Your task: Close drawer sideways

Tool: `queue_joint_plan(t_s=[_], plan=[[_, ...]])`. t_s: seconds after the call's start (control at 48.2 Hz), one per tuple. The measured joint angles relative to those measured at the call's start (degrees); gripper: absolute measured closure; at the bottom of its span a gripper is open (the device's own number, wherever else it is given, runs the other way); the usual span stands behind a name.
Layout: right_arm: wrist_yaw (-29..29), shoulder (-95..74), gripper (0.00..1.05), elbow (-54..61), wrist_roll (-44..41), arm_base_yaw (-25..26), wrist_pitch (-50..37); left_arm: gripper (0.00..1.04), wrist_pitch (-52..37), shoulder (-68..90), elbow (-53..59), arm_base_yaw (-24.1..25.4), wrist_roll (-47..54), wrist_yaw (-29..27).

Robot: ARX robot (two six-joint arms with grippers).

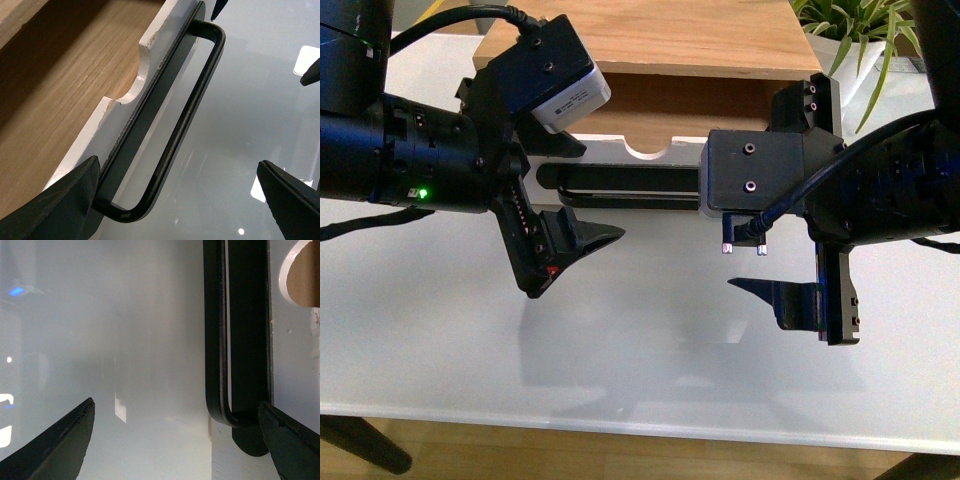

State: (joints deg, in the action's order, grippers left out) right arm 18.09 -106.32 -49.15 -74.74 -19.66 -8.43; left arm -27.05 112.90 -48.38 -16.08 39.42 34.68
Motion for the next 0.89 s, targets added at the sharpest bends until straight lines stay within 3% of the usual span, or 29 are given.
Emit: queue_joint_plan(t_s=[0.56, 0.891], plan=[[0.37, -2.97, 0.09, -2.95, -1.7, -0.59, 2.54, 0.09, 5.55, 2.21, -2.01, 0.0, 3.21, 2.8], [0.09, -5.03, 0.09, -4.87, -2.67, -0.77, 3.3, 0.09, 9.81, 5.01, -6.05, 0.02, 5.79, 1.44]])
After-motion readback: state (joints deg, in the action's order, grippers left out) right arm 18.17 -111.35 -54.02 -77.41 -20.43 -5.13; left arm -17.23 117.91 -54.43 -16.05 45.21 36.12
